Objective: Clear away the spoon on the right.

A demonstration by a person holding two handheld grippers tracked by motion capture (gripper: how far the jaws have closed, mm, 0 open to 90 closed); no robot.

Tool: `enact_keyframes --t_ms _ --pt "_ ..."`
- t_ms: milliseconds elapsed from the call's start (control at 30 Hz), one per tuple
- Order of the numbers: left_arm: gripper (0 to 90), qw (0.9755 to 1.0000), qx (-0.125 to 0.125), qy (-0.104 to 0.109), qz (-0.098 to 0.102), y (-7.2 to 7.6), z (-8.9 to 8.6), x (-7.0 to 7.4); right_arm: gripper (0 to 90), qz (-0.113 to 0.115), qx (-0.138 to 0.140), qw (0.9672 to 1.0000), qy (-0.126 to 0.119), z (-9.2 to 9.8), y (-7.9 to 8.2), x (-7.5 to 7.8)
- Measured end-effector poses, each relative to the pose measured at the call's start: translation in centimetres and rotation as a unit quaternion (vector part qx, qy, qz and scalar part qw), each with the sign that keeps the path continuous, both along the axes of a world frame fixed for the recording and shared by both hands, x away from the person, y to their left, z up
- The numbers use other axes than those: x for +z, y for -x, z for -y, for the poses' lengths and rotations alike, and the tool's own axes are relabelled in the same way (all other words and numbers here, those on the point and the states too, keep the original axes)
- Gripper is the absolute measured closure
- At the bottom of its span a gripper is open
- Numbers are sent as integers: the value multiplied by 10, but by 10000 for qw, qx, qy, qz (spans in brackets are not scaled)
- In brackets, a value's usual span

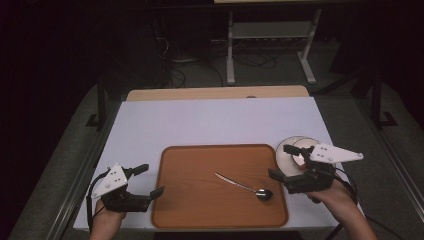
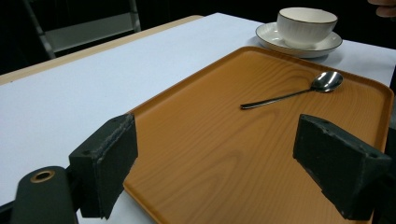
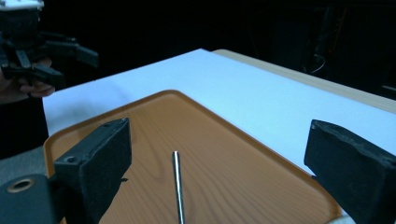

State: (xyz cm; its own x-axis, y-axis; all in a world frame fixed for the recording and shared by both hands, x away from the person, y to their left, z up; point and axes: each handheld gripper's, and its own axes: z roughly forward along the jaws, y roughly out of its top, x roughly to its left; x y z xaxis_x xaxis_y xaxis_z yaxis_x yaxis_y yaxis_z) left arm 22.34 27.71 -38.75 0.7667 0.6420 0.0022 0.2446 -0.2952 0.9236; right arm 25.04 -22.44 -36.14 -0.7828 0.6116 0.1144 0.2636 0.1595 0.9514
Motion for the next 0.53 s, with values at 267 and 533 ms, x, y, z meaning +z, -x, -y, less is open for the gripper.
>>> enact_keyframes --t_ms 267,533 --pt "137 10000 8 43 20 0 -1 0 69 65 -216 9997 -67 20 8 -8" --pt "137 10000 4 23 24 0 -1 0 69 65 -292 9995 -40 26 7 -10"
